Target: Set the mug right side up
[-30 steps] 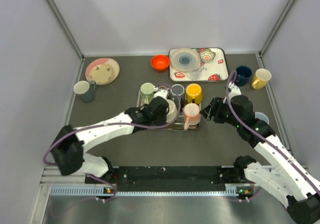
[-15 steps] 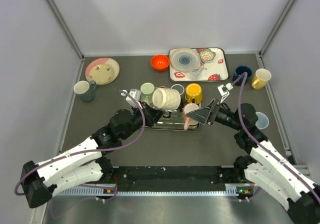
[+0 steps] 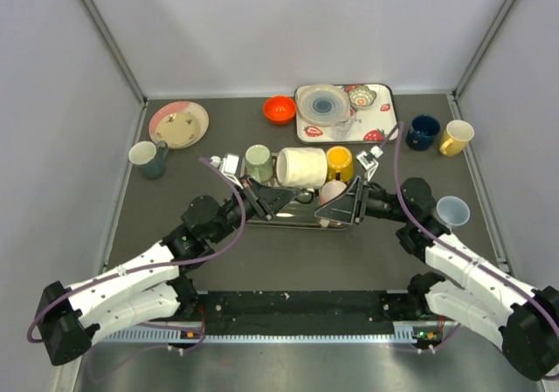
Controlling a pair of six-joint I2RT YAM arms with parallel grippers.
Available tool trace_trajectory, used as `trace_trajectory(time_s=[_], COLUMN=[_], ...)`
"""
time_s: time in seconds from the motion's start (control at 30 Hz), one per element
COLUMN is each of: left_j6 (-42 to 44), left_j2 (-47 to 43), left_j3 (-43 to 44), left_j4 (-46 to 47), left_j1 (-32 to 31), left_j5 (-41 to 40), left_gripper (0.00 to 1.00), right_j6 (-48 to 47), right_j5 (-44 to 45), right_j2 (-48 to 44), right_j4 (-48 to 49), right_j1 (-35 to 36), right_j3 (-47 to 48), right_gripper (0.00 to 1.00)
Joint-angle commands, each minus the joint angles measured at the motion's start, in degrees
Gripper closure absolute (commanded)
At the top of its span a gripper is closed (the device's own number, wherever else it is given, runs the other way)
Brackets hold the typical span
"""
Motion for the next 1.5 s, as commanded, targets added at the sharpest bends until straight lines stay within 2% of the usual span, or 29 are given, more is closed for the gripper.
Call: trace_trajectory(time_s=[0.0,0.3,0.67,0.77,0.87,0.9,0.97,1.07,1.13,1.17,1.27,1.3,1.33,1.43,1.47], left_j6=[-4.18,-7.34,-9.01,-9.63,-9.98,-10.07,-10.07,-9.81,-9.63,-9.37,-8.23,-7.18,-6.73,-4.63,-4.1], left_j2=[0.66,2.94,5.31,5.84,5.76,5.75,5.41,4.7,4.44,4.18,3.39,3.03,2.68,0.93,0.05], left_j3=[0.22,-0.48,-1.45,-2.15,-2.76,-3.03,-3.38,-3.82,-4.08,-4.17,-4.26,-4.43,-4.61,-4.61,-4.52], left_j4=[13.75,16.13,18.5,19.37,20.08,20.08,20.08,19.91,19.9,19.73,18.33,17.89,17.54,15.34,13.94], left_j1=[0.13,0.13,0.13,0.13,0.13,0.13,0.13,0.22,0.22,0.22,0.13,0.13,0.13,0.13,0.22], left_j5=[4.01,6.82,10.07,10.86,11.56,11.48,11.57,11.13,10.95,10.95,9.99,9.2,8.67,6.31,5.69], left_gripper=[1.0,1.0,1.0,1.0,1.0,1.0,1.0,1.0,1.0,1.0,1.0,1.0,0.89,0.71,0.61], right_j6=[-1.08,1.82,4.37,4.89,5.68,6.12,6.56,7.18,7.18,6.92,3.07,-1.39,-4.04,-13.54,-15.3], right_j5=[-0.74,3.91,4.61,5.32,6.02,6.2,6.81,7.87,8.66,8.92,9.89,10.41,11.9,15.59,16.39], right_j2=[2.18,5.44,12.12,12.56,12.91,13.0,13.0,13.0,12.65,12.3,10.46,9.32,7.31,4.13,2.64], right_j4=[5.02,13.27,17.5,18.47,20.39,21.1,22.85,24.71,25.5,25.42,18.07,10.11,4.81,-9.68,-12.18], right_j1=[1.36,1.54,3.91,4.08,4.08,4.0,4.0,4.08,4.08,4.08,4.08,4.08,4.08,4.08,4.08], right_j3=[3.55,4.26,7.07,7.33,7.34,7.16,6.81,6.11,5.93,5.76,7.5,8.29,9.17,12.86,14.53], right_gripper=[0.26,0.28,0.41,0.48,0.62,0.69,0.74,0.88,0.94,1.0,1.0,1.0,1.0,1.0,1.0])
